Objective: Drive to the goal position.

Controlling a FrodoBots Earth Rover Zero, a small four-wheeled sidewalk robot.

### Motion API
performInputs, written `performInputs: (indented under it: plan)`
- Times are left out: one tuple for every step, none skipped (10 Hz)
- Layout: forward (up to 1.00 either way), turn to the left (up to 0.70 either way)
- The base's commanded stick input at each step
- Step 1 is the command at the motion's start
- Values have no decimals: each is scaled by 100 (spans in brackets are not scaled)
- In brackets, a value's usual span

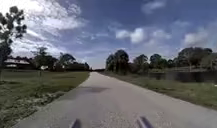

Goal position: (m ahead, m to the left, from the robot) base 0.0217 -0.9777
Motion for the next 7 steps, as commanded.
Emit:
performInputs:
  plan:
    - [69, 3]
    - [69, 3]
    - [69, 3]
    - [69, 3]
    - [69, 3]
    - [69, 3]
    - [69, 3]
